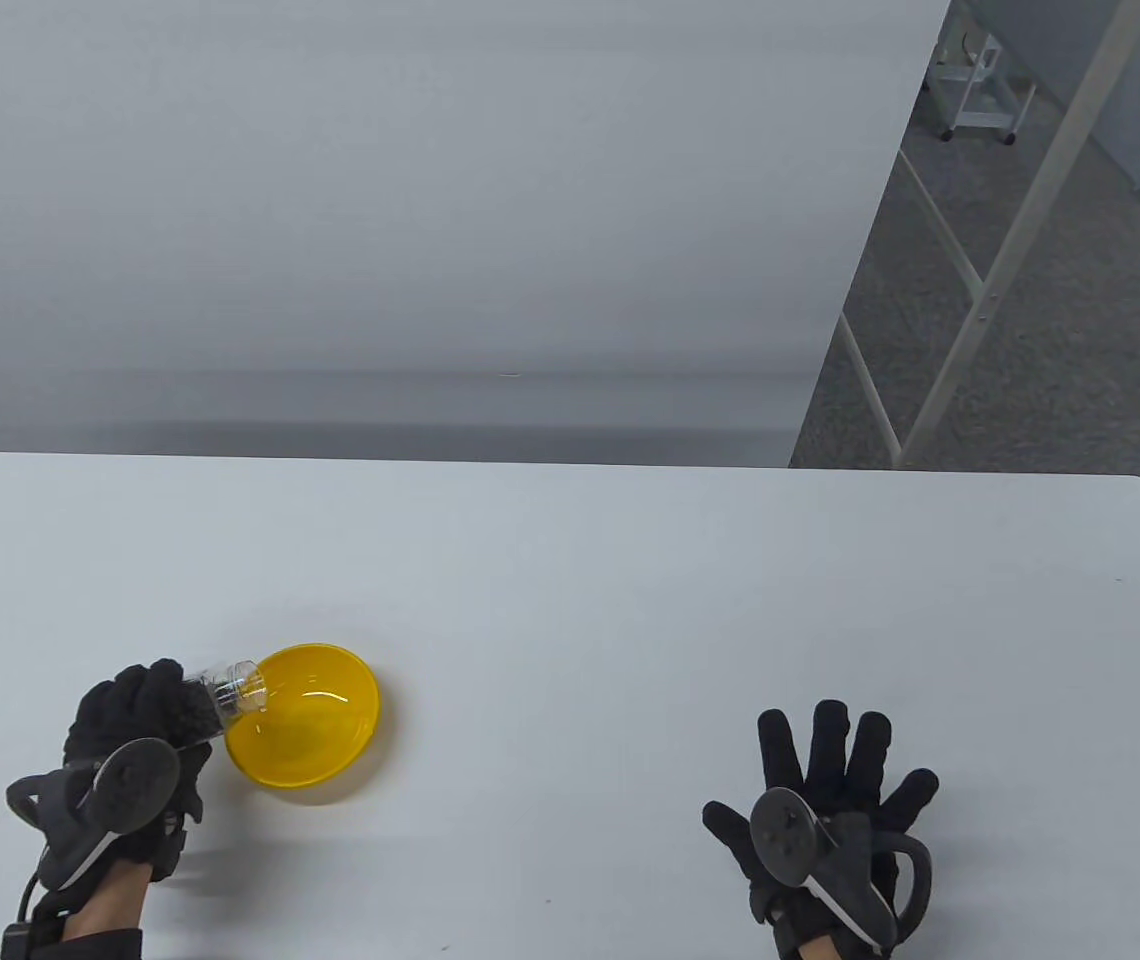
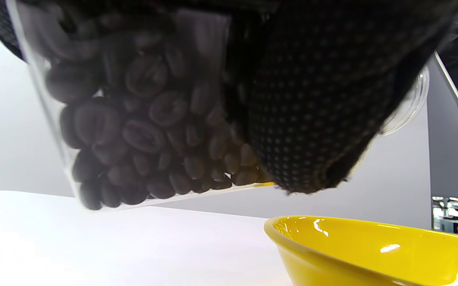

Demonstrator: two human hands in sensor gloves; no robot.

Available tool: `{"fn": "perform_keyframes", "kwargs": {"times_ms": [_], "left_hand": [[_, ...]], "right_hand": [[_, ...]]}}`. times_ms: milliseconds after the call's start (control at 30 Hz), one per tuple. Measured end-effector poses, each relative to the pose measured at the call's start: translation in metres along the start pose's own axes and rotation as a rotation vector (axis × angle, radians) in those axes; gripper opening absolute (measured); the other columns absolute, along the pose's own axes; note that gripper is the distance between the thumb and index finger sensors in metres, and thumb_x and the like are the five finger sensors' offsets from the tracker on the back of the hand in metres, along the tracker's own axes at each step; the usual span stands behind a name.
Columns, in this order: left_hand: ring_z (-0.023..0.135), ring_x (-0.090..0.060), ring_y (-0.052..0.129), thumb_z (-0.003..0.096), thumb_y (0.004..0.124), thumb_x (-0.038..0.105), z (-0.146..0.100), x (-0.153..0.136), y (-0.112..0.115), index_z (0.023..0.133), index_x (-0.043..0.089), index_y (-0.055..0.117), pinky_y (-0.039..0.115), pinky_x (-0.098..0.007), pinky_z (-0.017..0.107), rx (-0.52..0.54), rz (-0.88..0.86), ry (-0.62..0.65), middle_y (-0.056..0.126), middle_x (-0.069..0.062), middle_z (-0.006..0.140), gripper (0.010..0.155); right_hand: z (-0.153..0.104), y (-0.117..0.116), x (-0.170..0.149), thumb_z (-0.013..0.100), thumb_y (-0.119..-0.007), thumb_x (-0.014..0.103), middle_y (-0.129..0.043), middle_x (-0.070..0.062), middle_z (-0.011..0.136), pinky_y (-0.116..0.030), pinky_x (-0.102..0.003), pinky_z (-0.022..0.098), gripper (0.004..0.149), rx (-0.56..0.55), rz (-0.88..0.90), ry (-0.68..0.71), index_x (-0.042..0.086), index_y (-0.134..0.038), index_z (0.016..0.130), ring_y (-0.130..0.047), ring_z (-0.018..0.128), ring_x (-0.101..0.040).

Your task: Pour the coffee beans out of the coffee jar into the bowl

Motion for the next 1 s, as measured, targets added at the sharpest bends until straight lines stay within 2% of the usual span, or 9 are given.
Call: {"fn": "perform_keyframes", "kwargs": {"times_ms": [1000], "left_hand": [[0.084,-0.052,0.072,0.0157,0.111,0.031,0.0,0.013,-0.001,0.096,0.019,0.066,0.071,-0.069,0.051,0.029,0.1,0.09,0.07,-0.018,0.094,0.093]], "right_hand": [[-0.001,-0.001,0.002,0.035,-0.056,0.082,0.014,-0.018,0.103,0.003,-0.084,0.046,0.096,0.009,-0.005,-0.001,0.036,0.0,0.097,0.013,0.091,-0.053]]}}
Point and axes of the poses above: the tracker on the back of each hand, its own x axis roughly to the thumb side, its own z axis roughly from the wrist to the fingertips, y = z × x, the point moved 2 cm from there along z, roughly from the wrist to the fingertips
